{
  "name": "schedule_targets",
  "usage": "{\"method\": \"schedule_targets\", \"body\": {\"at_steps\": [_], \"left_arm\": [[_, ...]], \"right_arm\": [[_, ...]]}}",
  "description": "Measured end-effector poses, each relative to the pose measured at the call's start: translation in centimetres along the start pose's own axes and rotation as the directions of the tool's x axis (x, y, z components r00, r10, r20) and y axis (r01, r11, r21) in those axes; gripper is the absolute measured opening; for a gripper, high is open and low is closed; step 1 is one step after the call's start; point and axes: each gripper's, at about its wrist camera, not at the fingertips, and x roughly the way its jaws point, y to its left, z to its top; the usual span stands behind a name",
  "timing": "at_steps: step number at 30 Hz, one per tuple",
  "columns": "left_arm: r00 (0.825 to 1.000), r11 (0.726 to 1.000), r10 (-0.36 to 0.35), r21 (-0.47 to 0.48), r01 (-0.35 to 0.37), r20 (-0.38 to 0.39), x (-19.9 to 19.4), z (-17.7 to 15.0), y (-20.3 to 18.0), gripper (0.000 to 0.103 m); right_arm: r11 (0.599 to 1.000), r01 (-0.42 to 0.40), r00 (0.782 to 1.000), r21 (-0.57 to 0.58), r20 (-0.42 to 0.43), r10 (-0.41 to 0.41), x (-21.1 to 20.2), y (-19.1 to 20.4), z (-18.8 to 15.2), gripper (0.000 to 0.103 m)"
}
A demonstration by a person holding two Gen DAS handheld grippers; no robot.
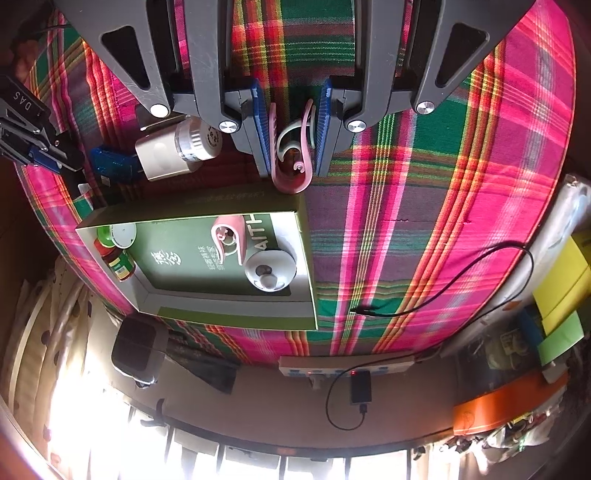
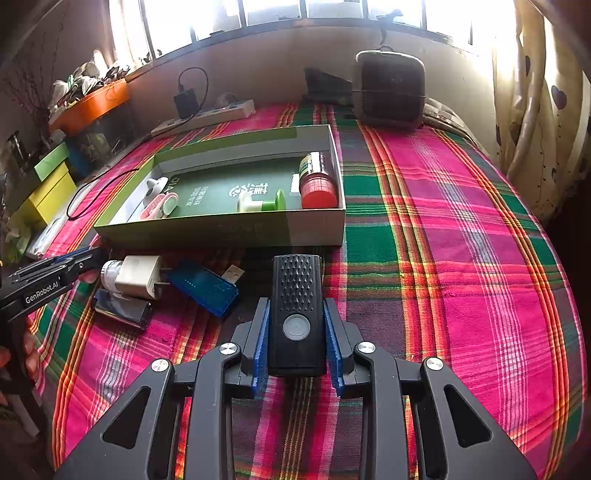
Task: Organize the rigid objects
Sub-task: 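Carry pink clip with left gripper while right gripper carries black device over box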
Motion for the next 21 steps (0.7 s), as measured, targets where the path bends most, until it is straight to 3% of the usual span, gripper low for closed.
{"method": "schedule_targets", "body": {"at_steps": [21], "left_arm": [[0.997,0.999,-0.026,0.037,0.023,0.072,-3.3,0.4,-0.9,0.022]], "right_arm": [[0.999,-0.020,0.998,-0.025,0.063,0.022,-2.2,0.6,0.8,0.028]]}}
